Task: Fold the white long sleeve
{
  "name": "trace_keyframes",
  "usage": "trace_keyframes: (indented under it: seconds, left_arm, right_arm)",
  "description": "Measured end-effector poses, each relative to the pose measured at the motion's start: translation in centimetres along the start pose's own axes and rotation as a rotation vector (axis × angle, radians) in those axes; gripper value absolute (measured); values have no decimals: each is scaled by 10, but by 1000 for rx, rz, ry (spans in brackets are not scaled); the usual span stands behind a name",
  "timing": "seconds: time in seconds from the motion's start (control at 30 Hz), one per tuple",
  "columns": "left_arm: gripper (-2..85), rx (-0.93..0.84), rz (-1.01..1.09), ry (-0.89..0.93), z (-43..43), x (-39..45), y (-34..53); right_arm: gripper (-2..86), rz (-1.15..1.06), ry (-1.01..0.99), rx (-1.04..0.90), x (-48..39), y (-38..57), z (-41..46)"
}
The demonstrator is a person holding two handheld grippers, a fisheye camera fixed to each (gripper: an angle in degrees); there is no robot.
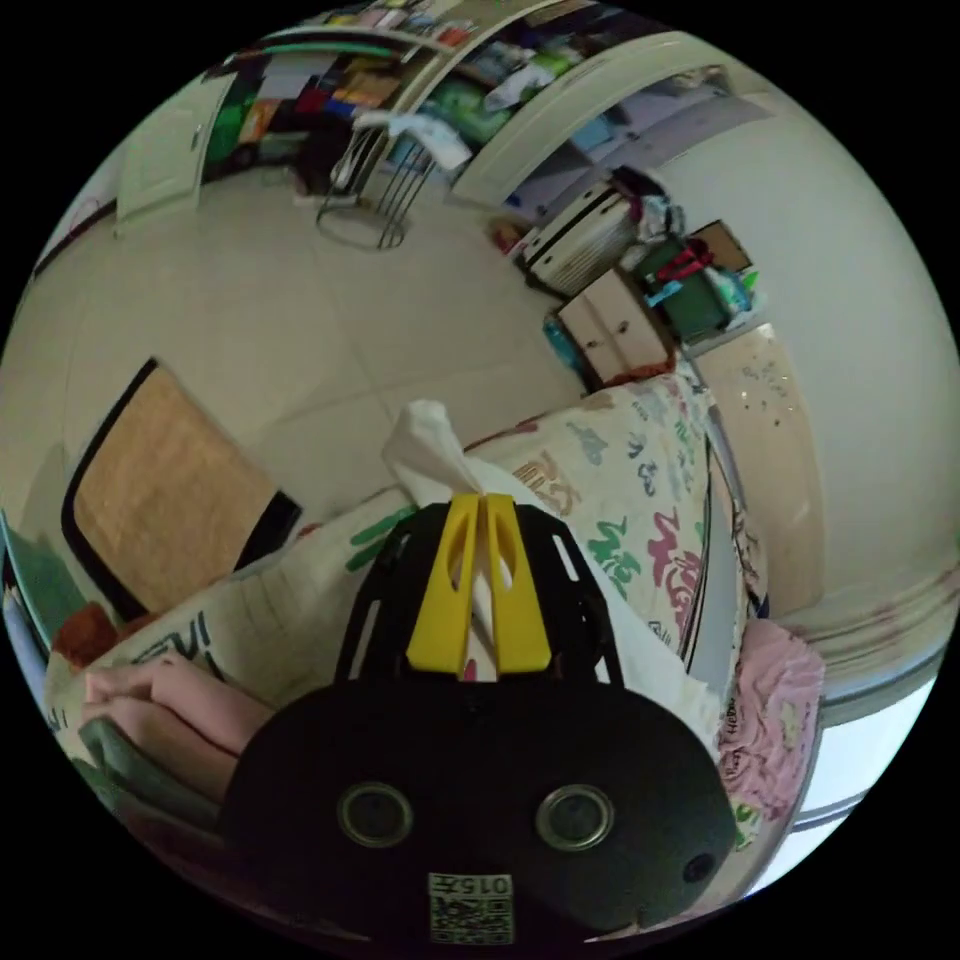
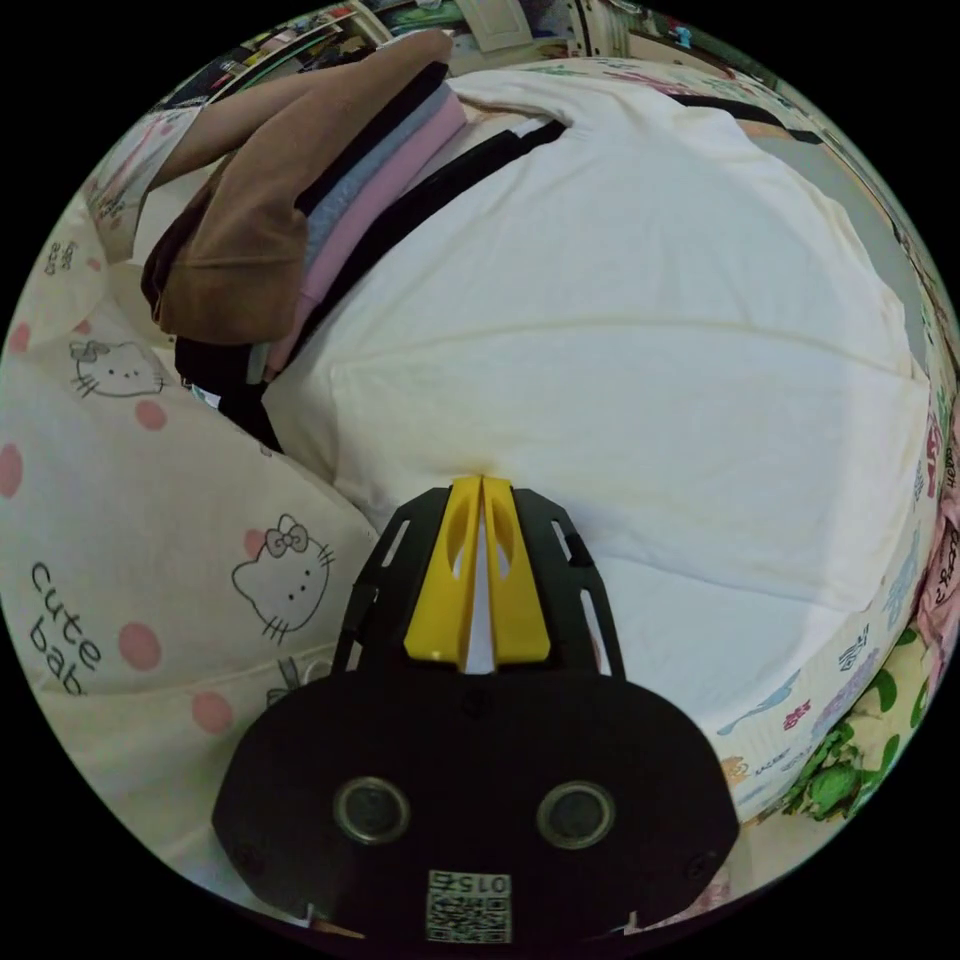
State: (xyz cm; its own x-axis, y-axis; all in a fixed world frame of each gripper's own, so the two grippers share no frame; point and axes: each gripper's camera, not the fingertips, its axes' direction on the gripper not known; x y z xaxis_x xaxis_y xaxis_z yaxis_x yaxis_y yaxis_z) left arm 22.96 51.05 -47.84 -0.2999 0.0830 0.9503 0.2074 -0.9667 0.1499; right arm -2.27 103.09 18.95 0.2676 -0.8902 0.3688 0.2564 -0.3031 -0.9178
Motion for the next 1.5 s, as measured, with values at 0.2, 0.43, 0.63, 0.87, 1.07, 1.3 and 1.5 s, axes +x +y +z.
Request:
trace_keyframes:
  seconds: [0.2, 0.43, 0.63, 0.87, 1.07, 1.3, 1.5]
  left_arm:
    - [-5, 206, 636, 259, -109, 177, 44]
    - [0, -46, 1373, 517, -178, 313, 263]
    - [23, -550, 1449, 382, -128, 309, 428]
    - [52, -651, 1308, 279, -141, 300, 429]
    - [53, -635, 1166, 285, -161, 303, 410]
    - [57, -534, 925, 255, -180, 298, 373]
    - [64, -427, 934, 98, -185, 322, 345]
  right_arm:
    - [7, 94, -94, 49, 34, 32, -1]
    - [101, 572, -598, 586, 145, 158, -32]
    - [127, 788, -694, 792, 199, 253, -20]
    - [131, 740, -541, 695, 220, 266, -9]
    - [96, 585, -294, 466, 199, 243, 3]
    - [12, 582, -372, 563, 207, 295, -25]
    - [3, 714, -397, 732, 221, 388, -60]
